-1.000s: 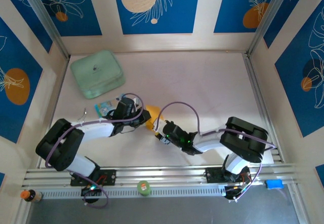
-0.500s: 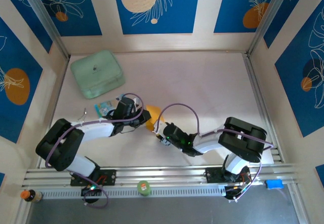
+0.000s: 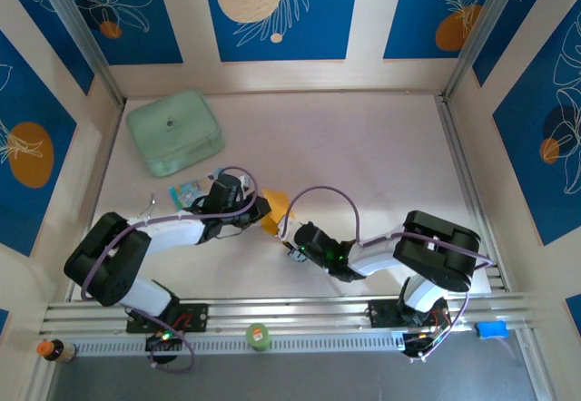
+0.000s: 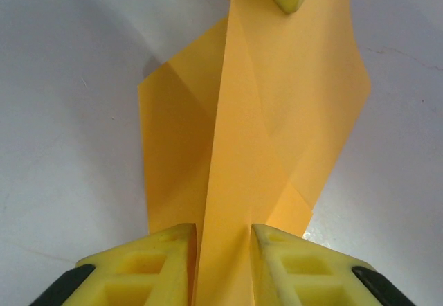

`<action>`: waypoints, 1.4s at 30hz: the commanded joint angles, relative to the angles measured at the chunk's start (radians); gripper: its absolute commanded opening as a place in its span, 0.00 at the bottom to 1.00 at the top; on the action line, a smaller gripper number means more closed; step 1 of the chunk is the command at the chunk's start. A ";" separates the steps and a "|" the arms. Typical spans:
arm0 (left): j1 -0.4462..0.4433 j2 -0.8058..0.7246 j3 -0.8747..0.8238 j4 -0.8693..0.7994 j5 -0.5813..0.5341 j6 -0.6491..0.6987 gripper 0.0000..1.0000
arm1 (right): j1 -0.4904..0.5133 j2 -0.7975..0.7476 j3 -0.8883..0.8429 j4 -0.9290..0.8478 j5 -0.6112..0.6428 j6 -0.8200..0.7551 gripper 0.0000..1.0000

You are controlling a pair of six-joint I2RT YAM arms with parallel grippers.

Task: Fold a paper plane with a square sheet of paper (pick it up from the middle)
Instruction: Fourth fold the wing at the center of the table.

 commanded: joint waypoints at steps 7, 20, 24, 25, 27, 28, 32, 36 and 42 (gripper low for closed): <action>-0.008 0.016 0.025 -0.021 0.006 0.000 0.09 | -0.002 -0.020 -0.002 0.014 -0.004 0.055 0.20; -0.008 -0.029 0.022 -0.073 -0.031 0.003 0.41 | -0.030 -0.005 0.015 -0.035 -0.072 0.133 0.07; -0.007 -0.081 0.021 -0.132 -0.072 0.007 0.52 | -0.030 0.034 0.038 -0.059 -0.091 0.165 0.07; -0.007 -0.096 0.019 -0.146 -0.084 0.009 0.53 | -0.029 0.041 0.041 -0.059 -0.095 0.173 0.07; -0.008 -0.129 0.019 -0.189 -0.112 0.015 0.56 | -0.031 0.054 0.046 -0.058 -0.102 0.195 0.08; -0.008 -0.142 0.021 -0.205 -0.121 0.017 0.57 | -0.031 0.056 0.048 -0.061 -0.106 0.203 0.08; -0.007 -0.188 0.018 -0.258 -0.154 0.021 0.58 | -0.037 0.063 0.055 -0.076 -0.126 0.240 0.09; -0.007 -0.208 0.016 -0.275 -0.162 0.022 0.58 | -0.040 0.055 0.054 -0.095 -0.151 0.257 0.12; -0.008 -0.196 0.023 -0.268 -0.142 0.015 0.58 | -0.062 0.042 0.062 -0.136 -0.231 0.283 0.13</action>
